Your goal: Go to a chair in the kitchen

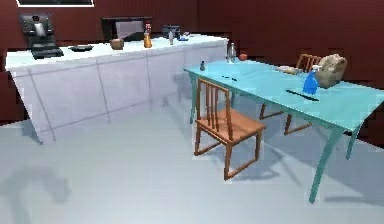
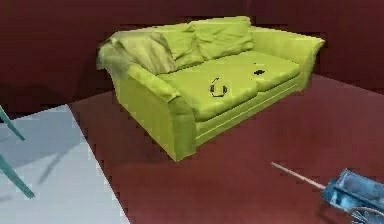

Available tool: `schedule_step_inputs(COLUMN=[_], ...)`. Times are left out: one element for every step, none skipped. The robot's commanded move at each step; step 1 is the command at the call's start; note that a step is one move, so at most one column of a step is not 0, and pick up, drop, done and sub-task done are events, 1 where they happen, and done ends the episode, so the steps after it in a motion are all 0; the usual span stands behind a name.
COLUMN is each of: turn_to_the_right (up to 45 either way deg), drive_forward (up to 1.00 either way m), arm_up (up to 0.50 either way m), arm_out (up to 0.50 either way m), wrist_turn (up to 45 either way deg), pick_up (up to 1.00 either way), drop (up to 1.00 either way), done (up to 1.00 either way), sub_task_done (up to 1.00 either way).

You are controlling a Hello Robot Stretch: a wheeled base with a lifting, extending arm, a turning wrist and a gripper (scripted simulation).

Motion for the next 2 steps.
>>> schedule_step_inputs(turn_to_the_right=[27.0,0.0], drive_forward=[0.00,0.75], arm_up=[0.00,0.00], arm_out=[0.00,0.00], wrist_turn=[0.0,0.0], pick_up=[0.00,0.00], drop=[0.00,0.00], done=[0.00,0.00], sub_task_done=[0.00,0.00])
